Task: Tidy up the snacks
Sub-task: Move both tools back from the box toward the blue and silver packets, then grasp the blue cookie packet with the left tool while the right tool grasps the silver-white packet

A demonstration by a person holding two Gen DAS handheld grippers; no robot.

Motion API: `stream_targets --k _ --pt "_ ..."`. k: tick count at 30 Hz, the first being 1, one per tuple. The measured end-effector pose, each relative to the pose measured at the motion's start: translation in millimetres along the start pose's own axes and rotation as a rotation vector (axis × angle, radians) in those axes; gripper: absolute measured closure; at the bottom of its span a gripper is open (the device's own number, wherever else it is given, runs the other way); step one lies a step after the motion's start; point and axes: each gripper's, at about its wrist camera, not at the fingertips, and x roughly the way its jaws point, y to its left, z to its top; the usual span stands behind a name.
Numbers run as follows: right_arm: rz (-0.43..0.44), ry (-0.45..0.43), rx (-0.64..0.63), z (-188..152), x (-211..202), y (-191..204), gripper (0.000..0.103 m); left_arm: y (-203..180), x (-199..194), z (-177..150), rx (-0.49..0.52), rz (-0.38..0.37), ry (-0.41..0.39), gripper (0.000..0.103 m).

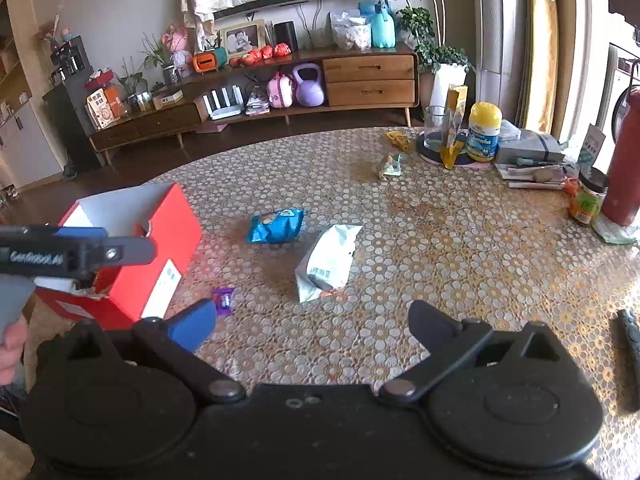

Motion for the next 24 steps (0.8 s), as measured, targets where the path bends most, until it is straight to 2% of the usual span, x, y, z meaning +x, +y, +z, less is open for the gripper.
stream_targets --k 8,11,16,24 --pt "-0.003 0.023 -0.019 11 40 -4 0.002 -4 58 32 -0.002 0.063 0.04 0.0" --pt "-0.002 0.037 -0.021 15 58 -3 0.002 2 84 41 -0.022 0.118 0.06 0.0" --pt "-0.002 0.08 -0.022 20 90 -3 0.005 21 128 51 -0.088 0.127 0.141 0.0" --pt "-0.019 0.118 -0.004 30 140 -4 0.014 30 187 63 -0.152 0.147 0.211 0.0"
